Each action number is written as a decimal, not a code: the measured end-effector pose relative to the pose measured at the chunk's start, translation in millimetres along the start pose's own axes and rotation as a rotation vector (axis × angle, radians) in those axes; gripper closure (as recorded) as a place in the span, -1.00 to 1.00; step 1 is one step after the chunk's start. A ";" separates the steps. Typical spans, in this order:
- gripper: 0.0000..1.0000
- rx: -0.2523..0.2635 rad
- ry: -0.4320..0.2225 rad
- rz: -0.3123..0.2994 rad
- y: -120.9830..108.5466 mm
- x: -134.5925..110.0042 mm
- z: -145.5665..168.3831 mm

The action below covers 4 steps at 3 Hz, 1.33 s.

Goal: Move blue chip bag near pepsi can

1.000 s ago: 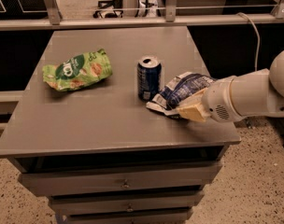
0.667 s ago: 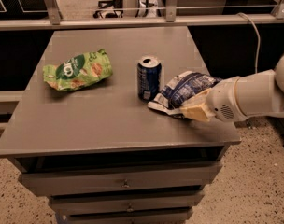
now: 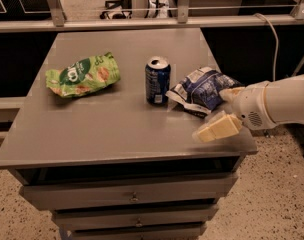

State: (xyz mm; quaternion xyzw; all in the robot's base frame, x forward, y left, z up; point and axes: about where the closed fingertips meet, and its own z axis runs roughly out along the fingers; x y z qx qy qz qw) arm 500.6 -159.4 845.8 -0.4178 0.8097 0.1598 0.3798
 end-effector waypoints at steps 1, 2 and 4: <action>-1.00 0.016 -0.002 0.001 0.1 -2.5 -7.6; -1.00 0.144 0.013 0.038 -11.0 -1.4 -45.2; -1.00 0.270 0.021 0.072 -25.6 3.4 -81.7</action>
Offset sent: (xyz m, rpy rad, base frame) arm -0.0205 -0.0546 0.0503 -0.0683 -0.0749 -0.2264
